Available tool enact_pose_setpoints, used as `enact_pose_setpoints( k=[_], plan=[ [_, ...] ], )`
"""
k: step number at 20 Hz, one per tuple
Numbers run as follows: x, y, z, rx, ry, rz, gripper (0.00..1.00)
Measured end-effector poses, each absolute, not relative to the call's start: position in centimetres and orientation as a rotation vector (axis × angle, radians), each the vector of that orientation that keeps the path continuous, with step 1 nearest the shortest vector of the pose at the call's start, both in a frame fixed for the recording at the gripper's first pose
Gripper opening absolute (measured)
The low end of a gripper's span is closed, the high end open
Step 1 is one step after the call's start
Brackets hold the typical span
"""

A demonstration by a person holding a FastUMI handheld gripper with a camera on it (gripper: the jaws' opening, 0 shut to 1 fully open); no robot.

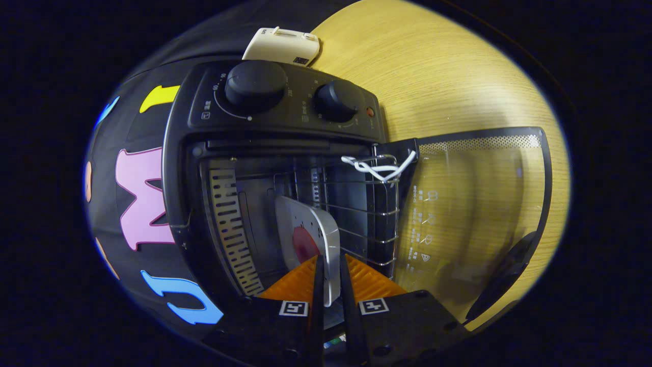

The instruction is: Open the toaster oven, put the food inside, and close the toaster oven door.

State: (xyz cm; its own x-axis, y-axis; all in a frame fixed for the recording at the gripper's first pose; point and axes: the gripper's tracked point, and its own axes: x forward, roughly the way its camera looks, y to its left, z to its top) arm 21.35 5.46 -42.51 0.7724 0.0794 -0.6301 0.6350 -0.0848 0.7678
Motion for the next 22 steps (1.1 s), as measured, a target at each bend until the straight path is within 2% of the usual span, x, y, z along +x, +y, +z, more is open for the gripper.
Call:
enact_pose_setpoints(
  k=[1,2,3,5,6,7,8,12,17,22],
  plan=[
    [21.1,5.4,-41.9,1.597,0.585,-0.486,0.25],
    [20.6,5.6,-41.4,1.578,0.597,-0.473,0.36],
    [20.0,5.7,-41.0,1.558,0.611,-0.456,0.54],
    [18.3,6.5,-40.4,1.516,0.674,-0.409,0.72],
    [17.4,6.7,-39.9,1.494,0.696,-0.378,0.72],
    [16.2,7.3,-39.6,1.464,0.730,-0.351,0.89],
    [15.2,6.9,-39.0,1.443,0.746,-0.339,0.97],
    [10.3,6.8,-38.1,1.223,0.867,-0.262,0.98],
    [2.1,5.3,-42.5,0.602,1.036,-0.163,0.98],
    [0.1,5.2,-46.3,0.225,1.077,-0.097,0.99]
  ],
)
